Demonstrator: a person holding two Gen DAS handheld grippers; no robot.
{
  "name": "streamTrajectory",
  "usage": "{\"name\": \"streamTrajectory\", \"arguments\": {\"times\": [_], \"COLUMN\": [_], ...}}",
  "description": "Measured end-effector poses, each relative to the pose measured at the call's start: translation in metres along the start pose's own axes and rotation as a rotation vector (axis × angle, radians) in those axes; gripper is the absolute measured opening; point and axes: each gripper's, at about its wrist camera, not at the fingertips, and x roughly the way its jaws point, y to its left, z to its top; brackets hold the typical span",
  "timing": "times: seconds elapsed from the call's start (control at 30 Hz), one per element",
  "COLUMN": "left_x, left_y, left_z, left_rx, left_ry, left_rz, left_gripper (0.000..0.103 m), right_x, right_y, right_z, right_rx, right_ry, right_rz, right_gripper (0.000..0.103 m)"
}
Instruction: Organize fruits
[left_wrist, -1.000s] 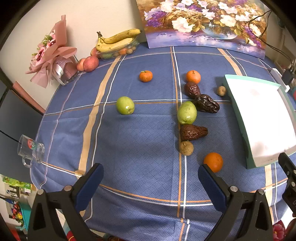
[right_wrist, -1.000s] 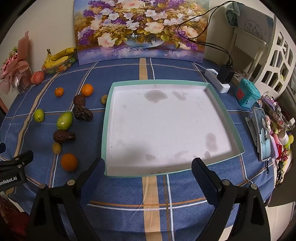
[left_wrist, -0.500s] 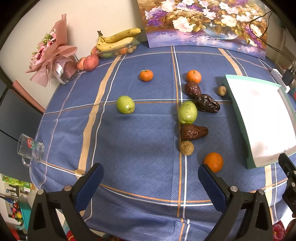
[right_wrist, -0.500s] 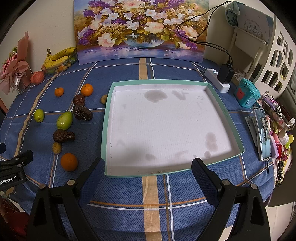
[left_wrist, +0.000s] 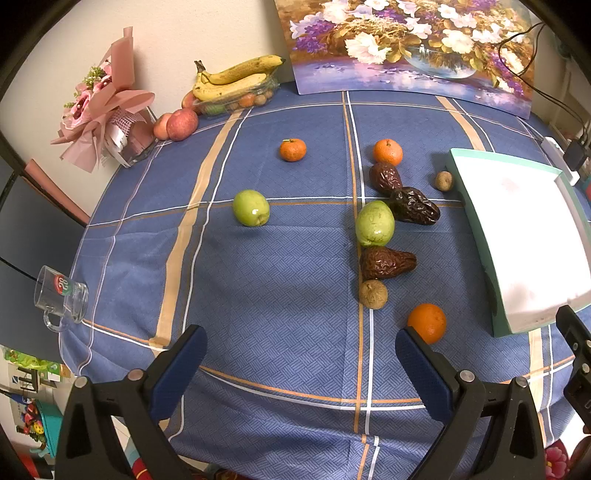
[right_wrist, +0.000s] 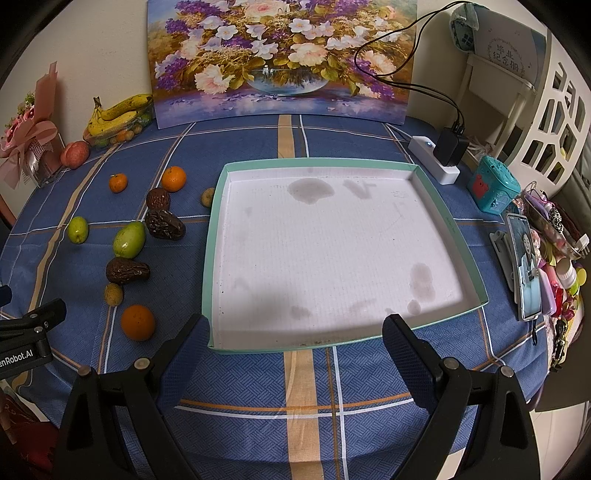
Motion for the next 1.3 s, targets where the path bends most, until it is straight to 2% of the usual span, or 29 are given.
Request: {"name": "streamTrajectory", "arguments": {"times": [0.37, 0.53, 0.6, 0.63, 0.73, 0.83, 1.07, 1.3], "left_x": [0.000, 0.004, 0.005, 0.007, 0.004, 0.002, 0.012, 0.028], "left_y": [0.000, 0.009, 0.016, 0.019, 0.027, 0.037, 0.066, 0.084], "left_z": [0.000, 0.002, 0.004, 0.005, 0.011, 0.018, 0.035, 0.043], "left_rx": [-0.002, -0.069, -0.105, -0.131, -0.167, -0.182, -0.253, -0.284], "left_ry": [0.002, -0.013, -0.034, -0.037, -0.108, -0.181, -0.157, -0.077], "left_rz": [-0.002, -0.051, -0.064, -0.101, -0.102, -0.057, -0.053, -0.063], "left_gripper": [0.103, 0.103, 0.103, 0.103, 0.103, 0.103, 0.103, 0.103], "right_x": [0.000, 0.000, 0.000, 0.000, 0.002, 0.002, 0.007, 0.015], "right_y": [0.000, 0.001, 0.004, 0.006, 0.015, 0.026, 0.052, 0.079], "right_z": [0.001, 0.001, 0.000, 0.000, -0.001, 0.003, 0.016, 0.028], "right_rx": [0.000, -0.005, -0.011, -0.015, -0.030, -0.039, -0.046, -0.054], "right_ry": [0.002, 0.003, 0.000, -0.002, -0.006, -0.017, -0.030, -0.006], "right_rz": [0.000, 0.000, 0.003, 0.008, 0.030, 0.059, 0.144, 0.236], "right_gripper": [0.095, 0.095, 0.095, 0.095, 0.095, 0.095, 0.095, 0.095]}}
